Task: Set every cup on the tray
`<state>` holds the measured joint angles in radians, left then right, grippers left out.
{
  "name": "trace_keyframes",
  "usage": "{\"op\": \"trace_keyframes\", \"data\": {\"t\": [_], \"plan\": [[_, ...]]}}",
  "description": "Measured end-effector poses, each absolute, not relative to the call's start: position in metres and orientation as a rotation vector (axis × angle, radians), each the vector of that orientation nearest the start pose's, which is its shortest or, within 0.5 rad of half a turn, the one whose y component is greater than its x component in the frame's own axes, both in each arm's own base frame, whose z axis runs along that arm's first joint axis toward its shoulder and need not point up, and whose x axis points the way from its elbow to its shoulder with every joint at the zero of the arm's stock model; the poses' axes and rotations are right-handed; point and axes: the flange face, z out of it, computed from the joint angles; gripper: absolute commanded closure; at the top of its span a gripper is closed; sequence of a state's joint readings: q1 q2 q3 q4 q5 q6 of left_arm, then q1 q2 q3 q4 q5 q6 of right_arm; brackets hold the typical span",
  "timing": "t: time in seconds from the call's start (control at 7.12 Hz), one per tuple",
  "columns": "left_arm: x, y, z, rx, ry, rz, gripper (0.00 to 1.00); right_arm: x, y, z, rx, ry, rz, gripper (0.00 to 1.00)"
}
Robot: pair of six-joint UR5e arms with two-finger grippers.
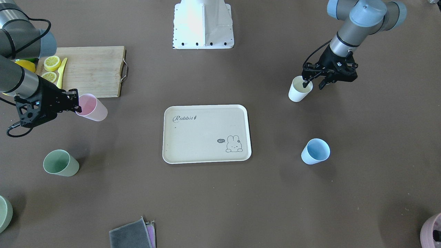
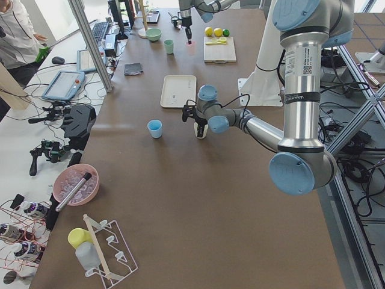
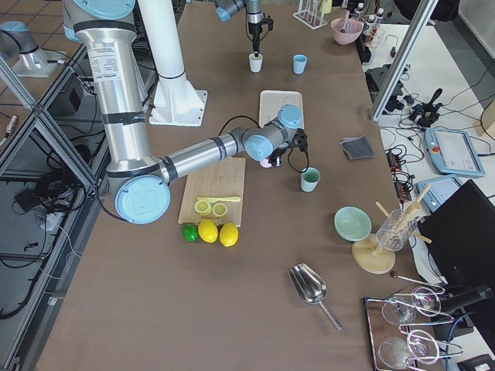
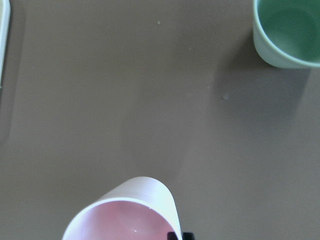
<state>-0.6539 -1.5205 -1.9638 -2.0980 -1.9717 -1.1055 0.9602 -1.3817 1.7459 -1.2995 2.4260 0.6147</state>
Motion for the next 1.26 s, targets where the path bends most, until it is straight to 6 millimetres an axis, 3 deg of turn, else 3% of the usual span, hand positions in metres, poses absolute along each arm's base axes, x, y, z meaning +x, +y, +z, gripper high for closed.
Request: {"op": "trace_keyframes", "data": {"t": [0.14,0.42,0.56,0.84,1.12,1.26], "plan": [[0.331,-0.369,0.437,0.133,0.928,0.005,1.0,-0.289,-0.503,0.41,0.009,-1.034,-0.237,1.0],[0.341,-0.371,0.432,0.131,0.939,0.016,1.0,-0.337,-0.502,0.362,0.0,-1.042,-0.183,1.0],[0.346,-0.374,0.419,0.133,0.963,0.024,1.0,-0.363,-0.496,0.34,-0.002,-1.043,-0.158,1.0],[0.366,-0.39,0.369,0.124,1.028,0.043,1.0,-0.4,-0.485,0.308,0.016,-1.039,-0.123,1.0],[0.406,-0.422,0.29,0.134,1.022,0.01,1.0,-0.427,-0.479,0.294,0.044,-1.021,-0.106,1.0],[0.429,-0.438,0.265,0.154,1.005,-0.011,1.0,-0.439,-0.481,0.29,0.053,-1.011,-0.102,1.0]]}}
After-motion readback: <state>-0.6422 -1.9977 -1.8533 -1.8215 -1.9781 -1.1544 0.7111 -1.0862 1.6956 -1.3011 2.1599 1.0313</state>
